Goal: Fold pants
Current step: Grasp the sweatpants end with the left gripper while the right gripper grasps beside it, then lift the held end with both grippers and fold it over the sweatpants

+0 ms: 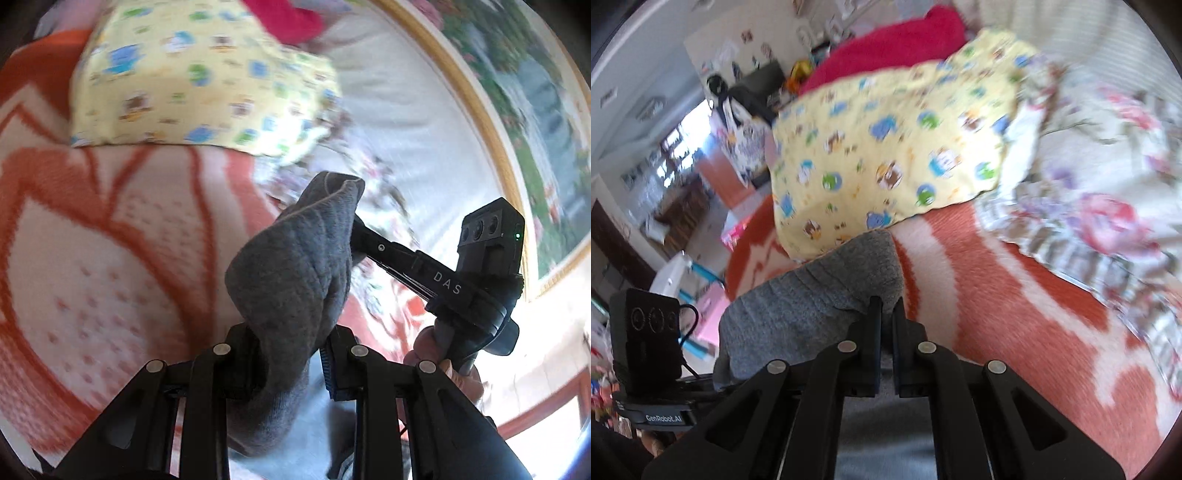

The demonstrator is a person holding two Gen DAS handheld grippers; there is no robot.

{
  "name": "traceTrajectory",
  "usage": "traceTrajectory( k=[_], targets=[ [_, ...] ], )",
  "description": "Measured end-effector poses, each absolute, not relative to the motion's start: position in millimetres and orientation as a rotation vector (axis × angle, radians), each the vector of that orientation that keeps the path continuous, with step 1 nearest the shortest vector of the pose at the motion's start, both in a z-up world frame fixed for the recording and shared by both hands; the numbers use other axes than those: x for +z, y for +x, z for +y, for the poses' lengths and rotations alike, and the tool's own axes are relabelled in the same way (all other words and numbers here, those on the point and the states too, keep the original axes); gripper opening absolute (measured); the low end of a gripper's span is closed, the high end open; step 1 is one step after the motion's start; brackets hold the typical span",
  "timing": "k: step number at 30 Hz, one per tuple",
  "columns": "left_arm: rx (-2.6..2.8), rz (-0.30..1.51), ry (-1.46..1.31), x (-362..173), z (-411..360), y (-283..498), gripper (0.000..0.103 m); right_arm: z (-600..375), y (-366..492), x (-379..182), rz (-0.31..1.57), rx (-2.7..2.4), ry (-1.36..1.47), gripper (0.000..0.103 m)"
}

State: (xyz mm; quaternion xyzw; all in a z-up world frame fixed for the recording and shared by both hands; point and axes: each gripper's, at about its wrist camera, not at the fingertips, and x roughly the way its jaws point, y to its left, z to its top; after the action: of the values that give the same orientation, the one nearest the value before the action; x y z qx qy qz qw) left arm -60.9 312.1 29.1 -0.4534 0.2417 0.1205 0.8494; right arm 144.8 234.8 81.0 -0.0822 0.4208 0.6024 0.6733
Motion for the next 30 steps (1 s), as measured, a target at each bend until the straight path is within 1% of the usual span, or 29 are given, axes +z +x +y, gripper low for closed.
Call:
traceTrajectory(
  k=[4, 11, 19, 30],
  targets=[
    [0.184, 0.530, -0.913, 42.0, 276.1, -50.3, 0.027, 178.3, 149.7, 91.7, 0.937, 1.317, -0.091, 0.005],
    [0.074, 0.594, -0.847, 52.5, 218.9, -29.7, 0.027, 94.3, 158.0, 93.7, 0.950, 1.223, 0.048, 0.005],
    [-0.049, 0.681, -0.774, 54.4, 148.0, -12.9, 0.027, 9.8, 154.5, 91.0, 0.940, 1.112, 0.112, 0.005],
    [-0.148, 0.809, -0.616, 45.5, 48.6, 11.9, 0.027, -102.2, 147.3, 72.1, 0.954, 0.961, 0.164, 0.005]
  ],
)
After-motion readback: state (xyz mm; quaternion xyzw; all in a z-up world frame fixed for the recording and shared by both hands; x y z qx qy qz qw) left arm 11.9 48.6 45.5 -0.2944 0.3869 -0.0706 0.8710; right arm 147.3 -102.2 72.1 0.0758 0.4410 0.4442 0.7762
